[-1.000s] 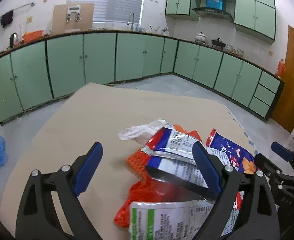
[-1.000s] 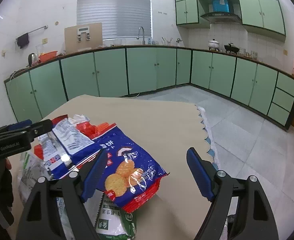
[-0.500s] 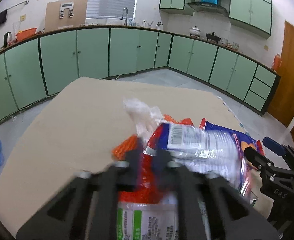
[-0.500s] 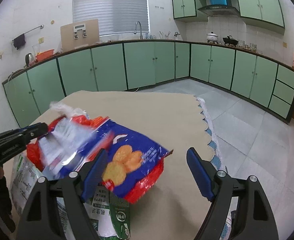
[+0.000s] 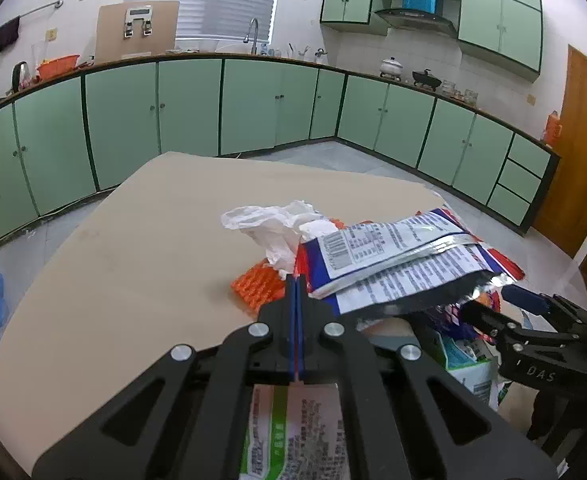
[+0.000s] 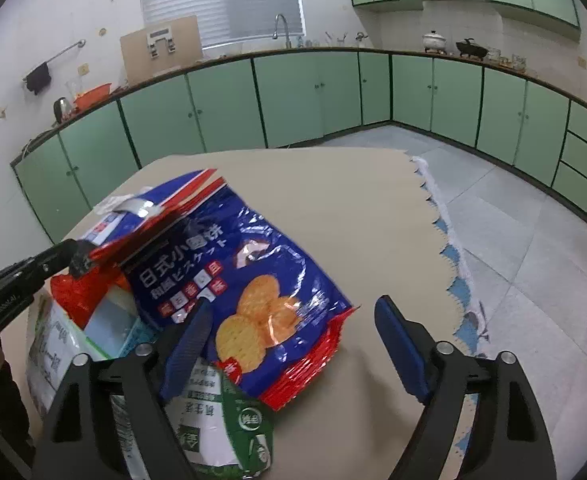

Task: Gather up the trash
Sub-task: 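Grasp a white snack wrapper with the left tool while the right tool grasps the blue biscuit bag, then lift both wrappers and carry them toward the black bin, then release both wrappers into the black bin by opening both tools, then move both tools back over the remaining trash on the table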

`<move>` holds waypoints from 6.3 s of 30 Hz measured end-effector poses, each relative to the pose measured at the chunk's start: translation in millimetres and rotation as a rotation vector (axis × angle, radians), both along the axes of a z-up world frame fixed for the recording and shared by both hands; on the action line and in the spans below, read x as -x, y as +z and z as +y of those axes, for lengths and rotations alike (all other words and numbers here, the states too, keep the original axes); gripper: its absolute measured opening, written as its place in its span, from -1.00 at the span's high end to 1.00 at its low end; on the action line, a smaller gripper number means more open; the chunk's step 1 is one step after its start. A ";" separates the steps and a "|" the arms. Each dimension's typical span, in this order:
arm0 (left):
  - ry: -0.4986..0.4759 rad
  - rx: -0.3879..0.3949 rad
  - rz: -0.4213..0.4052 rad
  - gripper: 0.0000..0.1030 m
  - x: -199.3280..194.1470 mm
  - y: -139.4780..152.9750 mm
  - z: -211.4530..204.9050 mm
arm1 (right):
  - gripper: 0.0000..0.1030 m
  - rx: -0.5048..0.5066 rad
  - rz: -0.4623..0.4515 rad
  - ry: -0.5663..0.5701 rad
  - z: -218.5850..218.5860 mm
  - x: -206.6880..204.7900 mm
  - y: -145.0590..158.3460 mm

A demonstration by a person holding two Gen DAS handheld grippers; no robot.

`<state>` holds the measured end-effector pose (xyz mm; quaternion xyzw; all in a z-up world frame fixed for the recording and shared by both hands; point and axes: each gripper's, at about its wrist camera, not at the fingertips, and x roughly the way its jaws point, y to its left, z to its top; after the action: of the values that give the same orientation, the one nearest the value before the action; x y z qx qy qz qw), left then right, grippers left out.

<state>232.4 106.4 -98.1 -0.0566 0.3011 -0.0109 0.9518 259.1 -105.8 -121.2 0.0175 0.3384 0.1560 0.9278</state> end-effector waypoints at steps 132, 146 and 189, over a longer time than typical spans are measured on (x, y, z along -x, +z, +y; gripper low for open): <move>-0.558 -0.086 -0.005 0.91 109.5 -36.9 -299.8 | 0.87 -0.050 0.086 -0.362 -250.8 205.5 -29.5; -0.558 -0.019 0.051 0.00 91.9 -39.6 -293.0 | 0.03 -0.044 0.134 -0.383 -249.7 199.1 -44.0; -0.054 0.024 0.025 -0.58 96.9 -24.6 31.6 | -0.70 0.010 -0.205 -0.054 -14.7 165.2 25.6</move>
<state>135.4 138.0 -122.8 -0.0602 0.3140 -0.0394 0.9467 93.8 -120.5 -95.6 0.0060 0.2417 0.1304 0.9615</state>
